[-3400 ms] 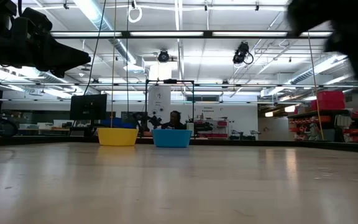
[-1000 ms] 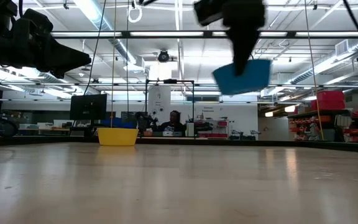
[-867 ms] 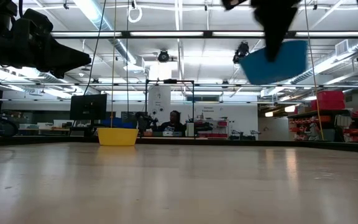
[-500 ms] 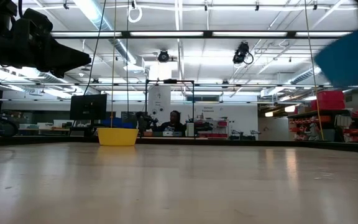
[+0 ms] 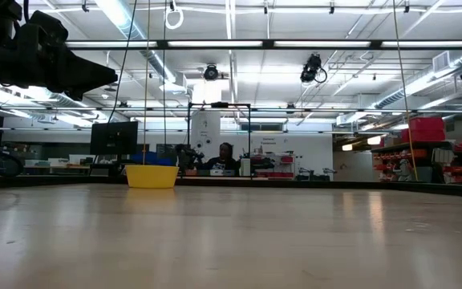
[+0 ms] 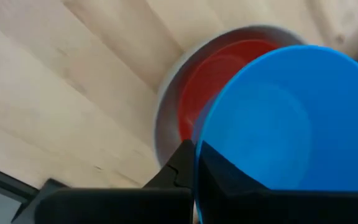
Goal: Nest bowls inside each other
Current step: Stack the blue bowl on top of the red bowl
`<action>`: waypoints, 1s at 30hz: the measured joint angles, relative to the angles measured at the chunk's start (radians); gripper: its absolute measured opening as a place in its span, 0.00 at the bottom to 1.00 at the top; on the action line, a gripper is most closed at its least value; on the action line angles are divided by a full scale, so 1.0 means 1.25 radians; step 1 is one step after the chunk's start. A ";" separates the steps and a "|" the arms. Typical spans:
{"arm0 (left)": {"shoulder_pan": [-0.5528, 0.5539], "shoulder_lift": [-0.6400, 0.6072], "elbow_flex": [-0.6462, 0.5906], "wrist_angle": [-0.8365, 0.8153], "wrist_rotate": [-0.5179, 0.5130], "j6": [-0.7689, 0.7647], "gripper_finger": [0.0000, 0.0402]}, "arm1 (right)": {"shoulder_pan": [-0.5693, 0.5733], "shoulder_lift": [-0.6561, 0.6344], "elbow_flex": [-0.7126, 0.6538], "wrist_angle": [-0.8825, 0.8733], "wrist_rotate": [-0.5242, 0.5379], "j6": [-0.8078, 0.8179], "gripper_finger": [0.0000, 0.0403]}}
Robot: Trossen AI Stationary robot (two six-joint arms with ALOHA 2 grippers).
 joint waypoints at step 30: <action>0.000 0.000 0.000 -0.003 0.020 -0.021 0.26 | -0.050 -0.023 -0.145 0.140 0.012 -0.049 0.35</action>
